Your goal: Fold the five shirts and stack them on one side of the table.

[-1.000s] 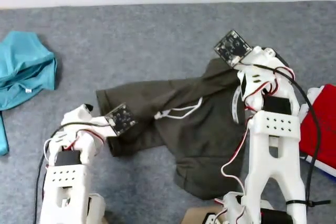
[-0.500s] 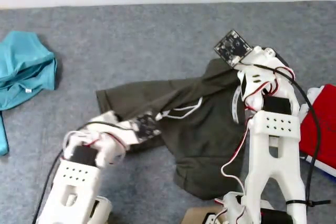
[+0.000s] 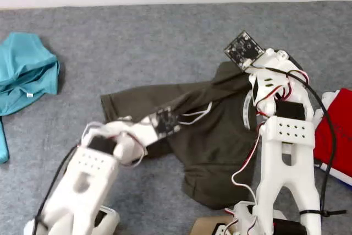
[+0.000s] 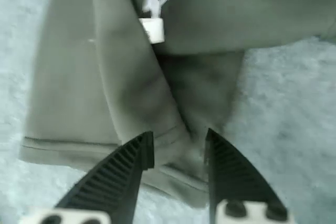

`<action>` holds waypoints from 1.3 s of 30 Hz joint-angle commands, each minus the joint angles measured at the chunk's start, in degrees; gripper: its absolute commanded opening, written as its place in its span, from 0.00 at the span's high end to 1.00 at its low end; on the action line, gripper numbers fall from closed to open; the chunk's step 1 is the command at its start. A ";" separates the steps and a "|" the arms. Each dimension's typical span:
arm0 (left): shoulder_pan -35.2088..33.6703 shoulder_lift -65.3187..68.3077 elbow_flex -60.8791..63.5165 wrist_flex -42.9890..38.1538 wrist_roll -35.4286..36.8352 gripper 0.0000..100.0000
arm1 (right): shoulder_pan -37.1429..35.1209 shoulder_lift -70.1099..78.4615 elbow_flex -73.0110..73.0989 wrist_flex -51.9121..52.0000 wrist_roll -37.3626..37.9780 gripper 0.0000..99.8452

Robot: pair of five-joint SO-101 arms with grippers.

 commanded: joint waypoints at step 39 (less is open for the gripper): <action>-4.13 33.93 -29.85 13.45 10.55 0.83 | 1.19 -4.09 -0.44 -0.84 0.53 0.99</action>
